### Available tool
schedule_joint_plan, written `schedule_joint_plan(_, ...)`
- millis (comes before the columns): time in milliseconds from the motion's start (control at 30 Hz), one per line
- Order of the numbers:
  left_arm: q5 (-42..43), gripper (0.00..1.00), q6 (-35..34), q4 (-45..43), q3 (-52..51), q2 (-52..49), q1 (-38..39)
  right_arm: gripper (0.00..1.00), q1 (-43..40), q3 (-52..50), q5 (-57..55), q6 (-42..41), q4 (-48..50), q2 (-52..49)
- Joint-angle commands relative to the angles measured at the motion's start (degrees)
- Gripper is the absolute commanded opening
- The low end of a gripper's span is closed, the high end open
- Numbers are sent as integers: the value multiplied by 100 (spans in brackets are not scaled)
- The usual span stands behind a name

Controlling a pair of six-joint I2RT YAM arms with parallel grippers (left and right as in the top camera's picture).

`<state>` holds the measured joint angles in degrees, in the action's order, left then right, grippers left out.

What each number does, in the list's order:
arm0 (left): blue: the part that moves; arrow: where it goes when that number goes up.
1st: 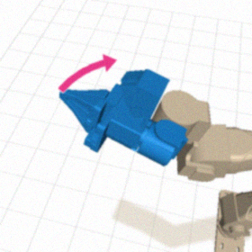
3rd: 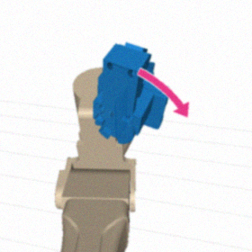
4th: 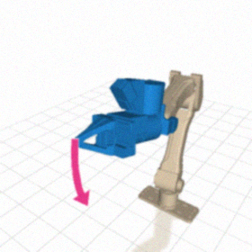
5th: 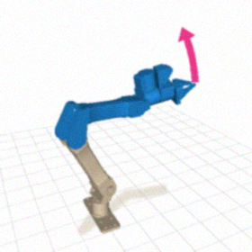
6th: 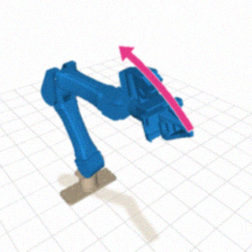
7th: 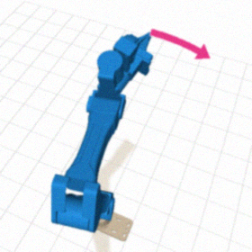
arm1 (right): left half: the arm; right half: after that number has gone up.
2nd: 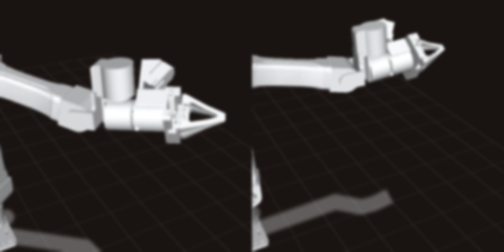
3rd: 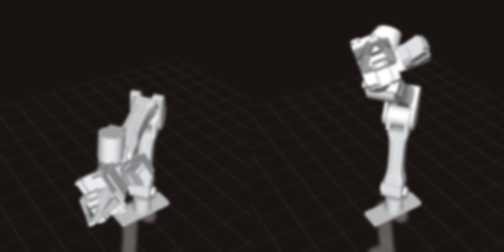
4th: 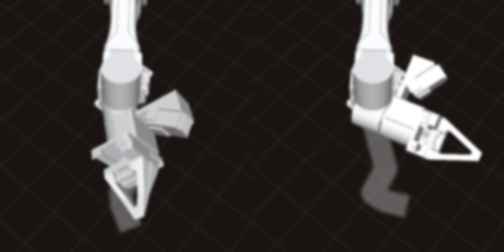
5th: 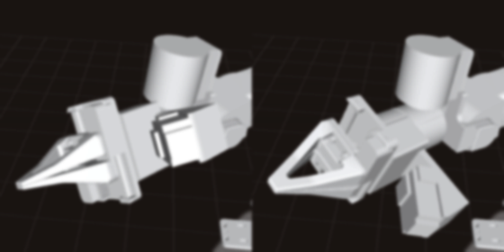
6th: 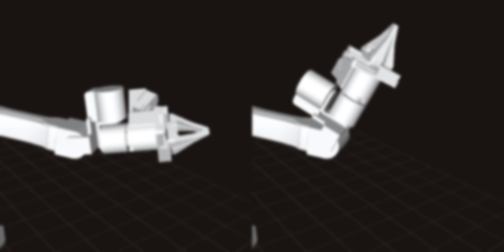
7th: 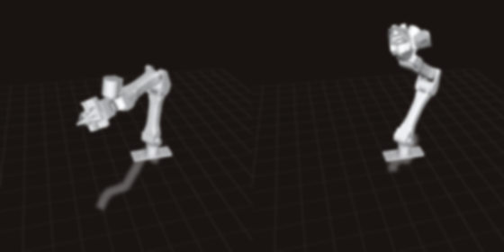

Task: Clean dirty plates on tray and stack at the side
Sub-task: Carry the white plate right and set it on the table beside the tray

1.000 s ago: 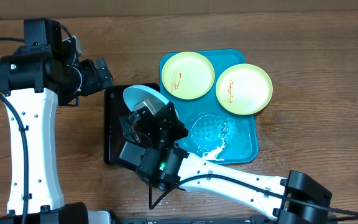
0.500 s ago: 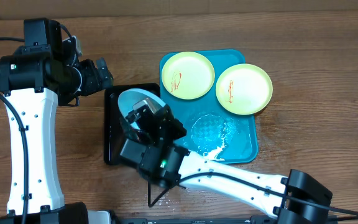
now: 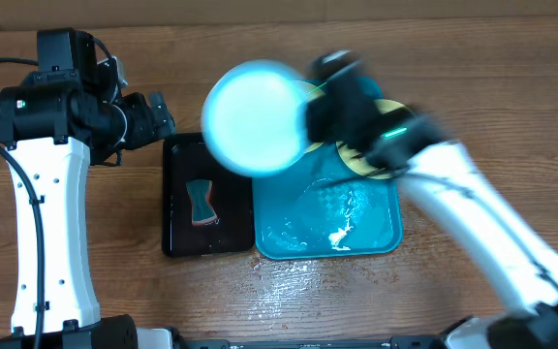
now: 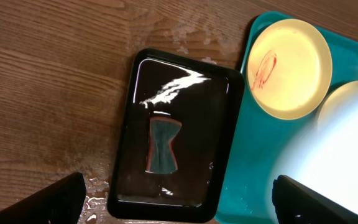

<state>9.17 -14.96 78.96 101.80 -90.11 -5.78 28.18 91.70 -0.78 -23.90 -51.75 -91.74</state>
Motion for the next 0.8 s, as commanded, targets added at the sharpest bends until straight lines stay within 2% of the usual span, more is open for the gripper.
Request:
schedule_joint_plan(0,-76,96,85,11,129,55,-20,4,-1198,98,1209,-190,-455,238)
schedule_joint_plan(133,-74,96,85,7,129,55,-20,4,-3016,-17,1108,-136,-1211,114)
schedule_joint_plan(400,-74,96,85,9,129,55,-20,4,-5386,-754,549,-101,-1283,-297)
schedule_joint_plan(567,-66,97,85,9,129,55,-20,4,-6059,-1735,446,-131,-761,-662)
schedule_joint_plan(767,-57,97,83,9,129,55,-20,4,-5884,-2898,446,-125,-26,-743)
